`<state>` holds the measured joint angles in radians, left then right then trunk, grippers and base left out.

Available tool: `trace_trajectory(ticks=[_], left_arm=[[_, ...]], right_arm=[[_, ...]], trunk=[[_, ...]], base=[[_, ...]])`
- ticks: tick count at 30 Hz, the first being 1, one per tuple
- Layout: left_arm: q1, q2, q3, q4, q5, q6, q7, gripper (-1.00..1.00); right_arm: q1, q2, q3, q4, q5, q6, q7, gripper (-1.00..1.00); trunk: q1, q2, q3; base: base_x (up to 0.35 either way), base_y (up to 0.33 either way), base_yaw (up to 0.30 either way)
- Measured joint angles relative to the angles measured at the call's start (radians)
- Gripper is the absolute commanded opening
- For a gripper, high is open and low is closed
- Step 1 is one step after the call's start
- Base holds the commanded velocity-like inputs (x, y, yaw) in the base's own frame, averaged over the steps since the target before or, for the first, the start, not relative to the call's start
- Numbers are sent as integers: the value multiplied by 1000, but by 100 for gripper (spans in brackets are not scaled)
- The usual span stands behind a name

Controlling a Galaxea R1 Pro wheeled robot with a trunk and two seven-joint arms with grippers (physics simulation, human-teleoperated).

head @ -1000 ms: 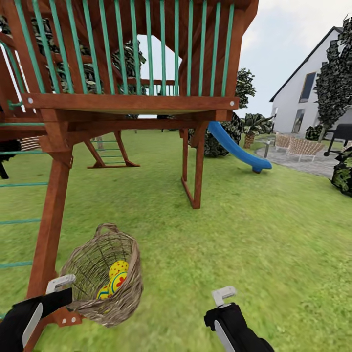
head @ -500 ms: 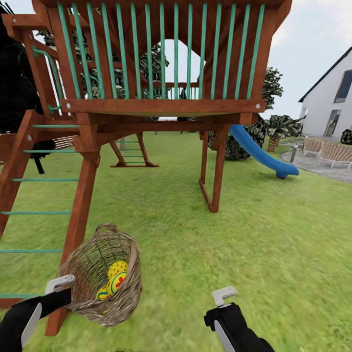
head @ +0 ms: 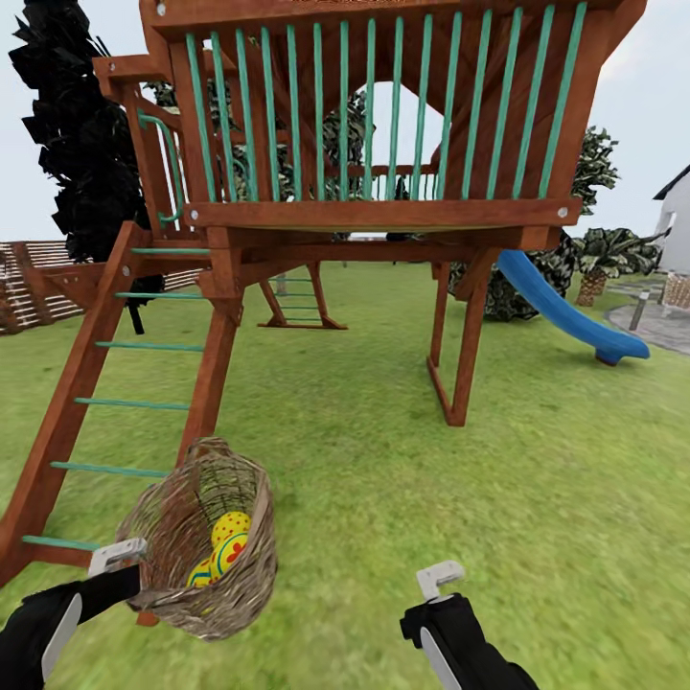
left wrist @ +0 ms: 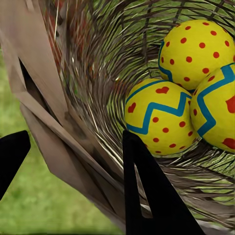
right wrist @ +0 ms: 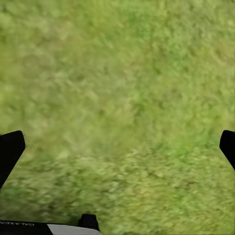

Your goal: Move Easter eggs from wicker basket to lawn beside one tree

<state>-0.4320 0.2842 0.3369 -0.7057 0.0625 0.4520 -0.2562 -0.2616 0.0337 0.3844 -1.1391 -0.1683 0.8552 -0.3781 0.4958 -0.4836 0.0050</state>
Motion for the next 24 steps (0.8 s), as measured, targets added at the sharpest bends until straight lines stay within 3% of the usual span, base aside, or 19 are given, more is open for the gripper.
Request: trace_trajectory(ticks=[12,21,22,24], left_arm=[[0,0,0,0,0,0,0,-100],[0,3,0,0,1,0,0,-100],[0,7,0,9,1,0,0,-100],[0,13,-1,35,-9,-4,2,-100]], right_arm=[[0,0,0,2,1,0,0,100],[0,-2,-1,2,-1,0,0,100],[0,-5,-12,2,-4,0,4,100],[0,-8,-118,2,-6,9,17,100]], trunk=[[-46,84,45],[-46,84,50],[-46,84,50],[-46,85,51]], base=[[0,0,274],[0,0,274],[0,0,274],[0,0,253]])
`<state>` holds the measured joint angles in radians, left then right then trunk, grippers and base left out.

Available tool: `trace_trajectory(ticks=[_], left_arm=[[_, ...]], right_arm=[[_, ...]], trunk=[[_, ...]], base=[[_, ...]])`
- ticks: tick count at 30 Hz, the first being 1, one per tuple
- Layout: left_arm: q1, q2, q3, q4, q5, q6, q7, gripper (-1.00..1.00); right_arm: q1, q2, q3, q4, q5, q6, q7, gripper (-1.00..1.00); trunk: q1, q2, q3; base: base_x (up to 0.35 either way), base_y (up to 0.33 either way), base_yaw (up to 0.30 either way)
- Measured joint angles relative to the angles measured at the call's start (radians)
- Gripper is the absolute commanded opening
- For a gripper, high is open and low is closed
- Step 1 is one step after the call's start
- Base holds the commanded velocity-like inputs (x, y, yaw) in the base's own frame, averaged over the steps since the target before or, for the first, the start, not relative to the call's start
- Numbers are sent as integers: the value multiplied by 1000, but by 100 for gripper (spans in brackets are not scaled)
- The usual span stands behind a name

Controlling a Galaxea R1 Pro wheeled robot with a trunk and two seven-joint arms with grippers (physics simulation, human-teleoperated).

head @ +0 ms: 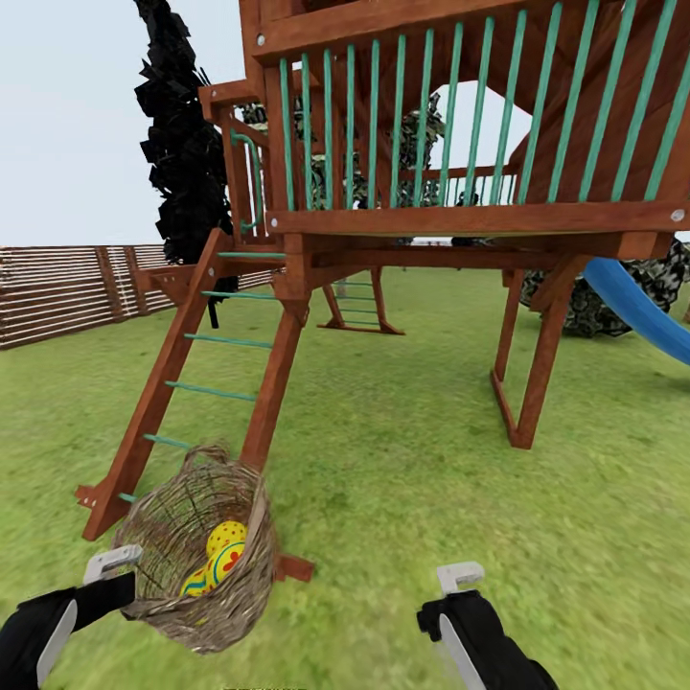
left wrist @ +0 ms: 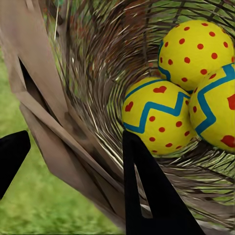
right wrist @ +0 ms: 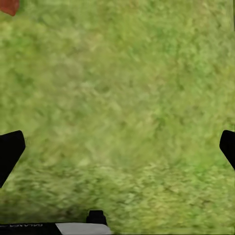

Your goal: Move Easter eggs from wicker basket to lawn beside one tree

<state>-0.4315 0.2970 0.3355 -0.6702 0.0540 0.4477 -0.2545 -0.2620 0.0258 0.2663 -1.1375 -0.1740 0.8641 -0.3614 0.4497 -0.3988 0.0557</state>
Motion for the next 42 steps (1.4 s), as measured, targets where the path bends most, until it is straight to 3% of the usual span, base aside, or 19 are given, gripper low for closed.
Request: trace_trajectory(ticks=[1,2,3,5,14,42], left_arm=[[0,0,-2,4,2,0,0,-100],[0,0,-4,5,10,0,-1,-100],[0,-2,-4,6,12,0,-1,-100],[0,-5,-5,7,6,0,0,-100],[-1,23,-2,7,13,0,-1,-100],[0,21,-4,20,10,-2,-2,-100]], right_arm=[[0,-18,-57,0,1,7,56,100],[0,-65,-86,-2,3,23,124,100],[0,-102,-102,-2,0,30,154,100],[0,-126,-111,-2,-3,33,172,100],[0,-117,-108,-1,7,28,172,100],[0,-110,-102,0,10,26,169,100]], trunk=[[0,0,0],[0,0,0],[0,0,0],[0,0,0],[0,0,0],[0,0,0]], base=[[0,0,235],[0,0,227],[0,0,217],[0,0,201],[0,0,195],[0,0,194]])
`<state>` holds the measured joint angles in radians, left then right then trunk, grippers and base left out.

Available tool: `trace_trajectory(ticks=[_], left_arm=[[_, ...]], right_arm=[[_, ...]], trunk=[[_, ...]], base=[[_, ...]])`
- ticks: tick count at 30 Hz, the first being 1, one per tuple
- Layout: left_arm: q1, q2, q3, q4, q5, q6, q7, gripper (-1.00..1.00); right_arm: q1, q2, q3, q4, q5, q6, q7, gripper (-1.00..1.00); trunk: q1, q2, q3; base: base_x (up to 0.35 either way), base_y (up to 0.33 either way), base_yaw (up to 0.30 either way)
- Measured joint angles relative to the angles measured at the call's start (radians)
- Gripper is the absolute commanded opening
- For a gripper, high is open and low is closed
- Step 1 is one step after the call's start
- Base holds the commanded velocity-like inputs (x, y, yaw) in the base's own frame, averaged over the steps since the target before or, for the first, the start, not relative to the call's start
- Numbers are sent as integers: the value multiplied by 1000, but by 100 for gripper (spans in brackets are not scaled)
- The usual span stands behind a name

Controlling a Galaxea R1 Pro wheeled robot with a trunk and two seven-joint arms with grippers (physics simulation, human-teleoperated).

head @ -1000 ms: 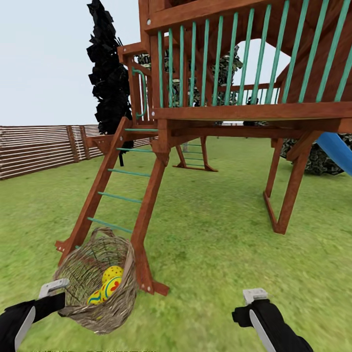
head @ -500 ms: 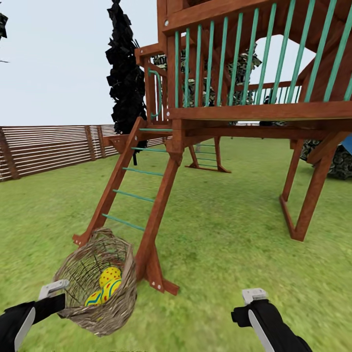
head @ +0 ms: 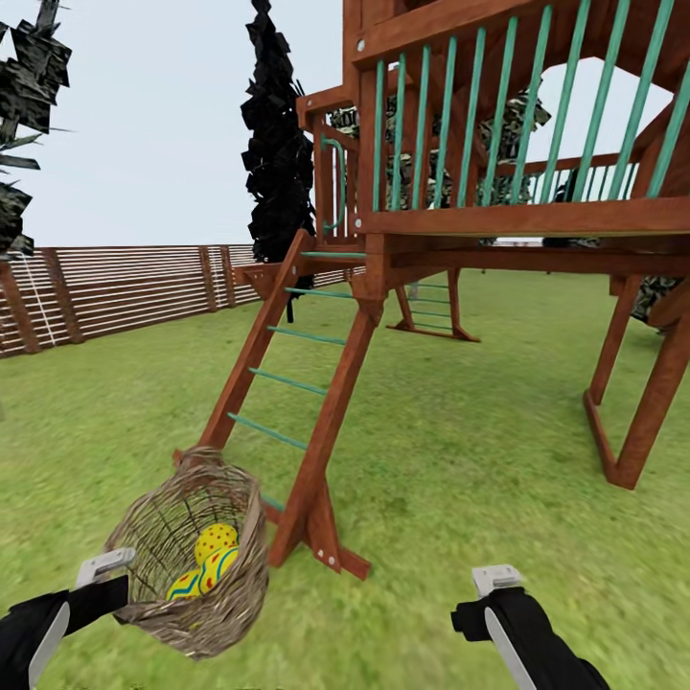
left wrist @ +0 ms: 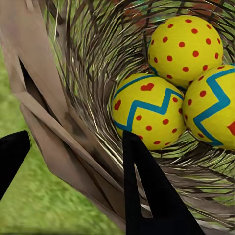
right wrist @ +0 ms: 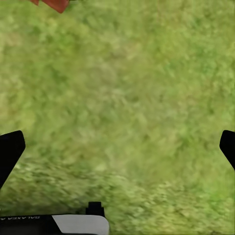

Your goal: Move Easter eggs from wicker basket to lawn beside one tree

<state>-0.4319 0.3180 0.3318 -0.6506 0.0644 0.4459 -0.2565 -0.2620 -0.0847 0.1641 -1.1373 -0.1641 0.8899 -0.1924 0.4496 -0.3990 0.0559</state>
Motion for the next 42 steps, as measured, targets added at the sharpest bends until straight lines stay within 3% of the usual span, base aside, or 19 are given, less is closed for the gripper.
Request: trace_trajectory(ticks=[18,42], left_arm=[[0,-2,-1,1,-2,0,1,-100],[0,0,0,1,0,0,1,-100]], right_arm=[[0,18,2,1,3,2,-2,100],[0,18,2,1,6,3,-2,100]], trunk=[[0,0,0],[0,0,0]], base=[[0,0,194],[0,0,194]])
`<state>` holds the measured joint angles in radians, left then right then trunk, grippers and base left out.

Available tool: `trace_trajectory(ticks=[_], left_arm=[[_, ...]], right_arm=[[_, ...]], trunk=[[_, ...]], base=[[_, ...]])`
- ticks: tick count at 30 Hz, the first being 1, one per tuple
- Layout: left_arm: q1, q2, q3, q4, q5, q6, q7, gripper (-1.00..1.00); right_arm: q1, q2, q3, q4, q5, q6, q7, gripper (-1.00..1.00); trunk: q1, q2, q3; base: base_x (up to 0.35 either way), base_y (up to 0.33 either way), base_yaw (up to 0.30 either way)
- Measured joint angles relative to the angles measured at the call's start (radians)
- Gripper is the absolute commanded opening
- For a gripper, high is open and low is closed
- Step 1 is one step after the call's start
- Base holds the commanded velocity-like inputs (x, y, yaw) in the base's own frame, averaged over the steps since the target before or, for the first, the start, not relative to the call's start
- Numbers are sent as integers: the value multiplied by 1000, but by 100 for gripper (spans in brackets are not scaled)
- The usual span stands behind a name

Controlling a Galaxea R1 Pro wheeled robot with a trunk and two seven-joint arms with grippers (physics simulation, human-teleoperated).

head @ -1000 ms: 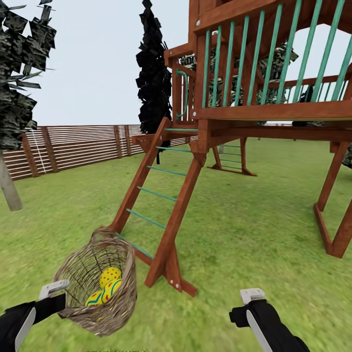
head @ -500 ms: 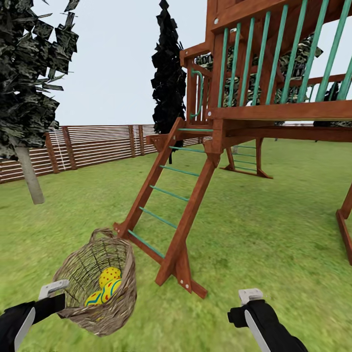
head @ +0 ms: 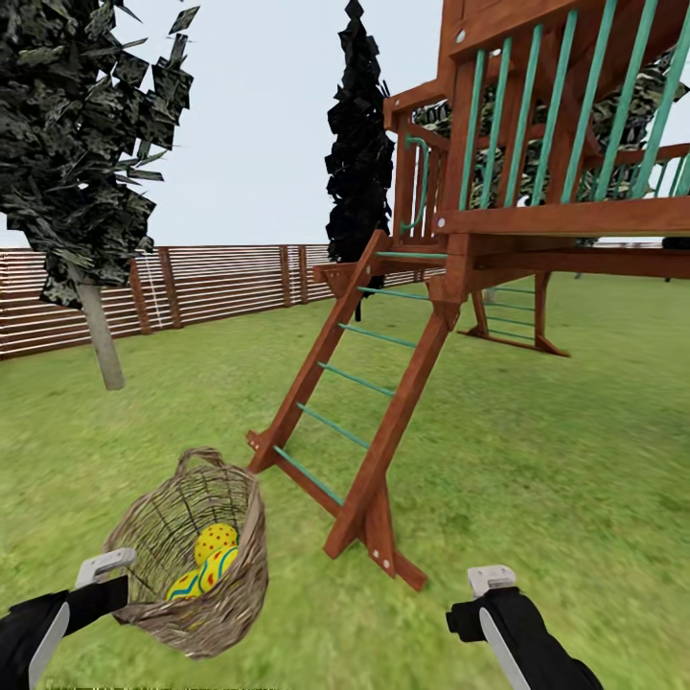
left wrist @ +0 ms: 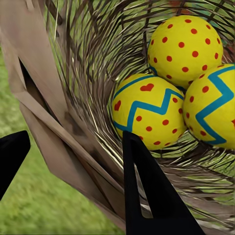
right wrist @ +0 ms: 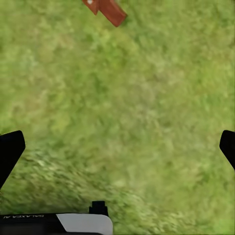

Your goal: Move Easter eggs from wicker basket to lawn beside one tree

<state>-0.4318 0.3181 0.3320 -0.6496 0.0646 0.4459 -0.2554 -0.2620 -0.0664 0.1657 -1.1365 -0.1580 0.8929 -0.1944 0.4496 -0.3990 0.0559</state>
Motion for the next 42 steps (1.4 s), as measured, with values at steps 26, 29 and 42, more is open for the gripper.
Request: trace_trajectory(ticks=[26,29,42], left_arm=[[-1,-1,-1,1,-1,0,0,-100],[0,0,0,1,-1,0,1,-100],[0,6,5,-1,-1,0,0,-100]], right_arm=[[0,0,41,1,-2,-2,-1,100],[0,0,41,1,-1,-2,-1,100],[0,-1,42,1,-1,-2,-1,100]], trunk=[[0,0,0],[0,0,0],[0,0,0]], base=[[0,0,193],[0,0,176],[0,0,165]])
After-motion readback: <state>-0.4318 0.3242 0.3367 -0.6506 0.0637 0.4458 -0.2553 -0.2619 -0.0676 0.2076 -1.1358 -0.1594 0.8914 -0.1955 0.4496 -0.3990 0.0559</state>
